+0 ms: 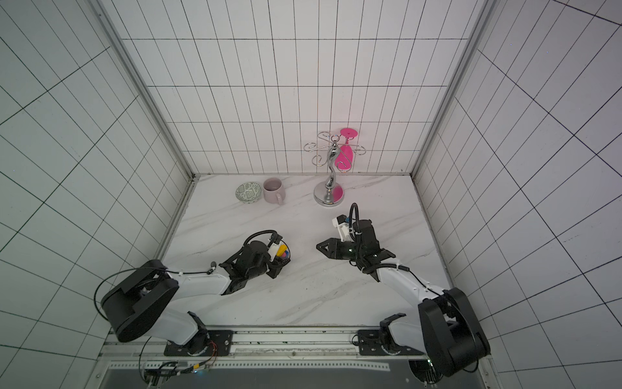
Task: Assemble the letter s with lego
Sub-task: Adjust the lego brick at the center of the board.
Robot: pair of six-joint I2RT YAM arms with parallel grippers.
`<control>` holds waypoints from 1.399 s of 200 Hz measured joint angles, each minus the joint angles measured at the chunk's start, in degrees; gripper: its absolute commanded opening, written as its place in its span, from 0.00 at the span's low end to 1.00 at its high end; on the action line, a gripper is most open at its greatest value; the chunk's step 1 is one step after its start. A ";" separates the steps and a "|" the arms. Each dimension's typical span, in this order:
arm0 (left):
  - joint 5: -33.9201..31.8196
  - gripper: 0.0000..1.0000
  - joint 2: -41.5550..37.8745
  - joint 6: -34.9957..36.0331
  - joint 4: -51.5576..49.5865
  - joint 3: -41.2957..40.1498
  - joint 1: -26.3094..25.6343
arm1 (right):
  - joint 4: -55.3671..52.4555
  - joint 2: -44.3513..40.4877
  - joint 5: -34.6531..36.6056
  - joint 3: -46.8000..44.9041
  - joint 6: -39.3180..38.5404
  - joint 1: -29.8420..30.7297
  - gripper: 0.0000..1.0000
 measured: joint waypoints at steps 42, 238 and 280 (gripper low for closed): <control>1.81 0.52 -0.22 -0.66 -1.88 0.26 0.50 | 0.00 0.00 0.00 0.02 0.26 -0.48 0.33; -1.53 0.29 4.33 0.90 -2.54 1.38 0.81 | 0.31 0.61 -0.11 0.02 1.73 -1.53 0.32; -1.53 0.26 4.28 1.07 -2.82 1.49 0.81 | 0.74 0.61 -0.15 0.02 1.97 -1.79 0.31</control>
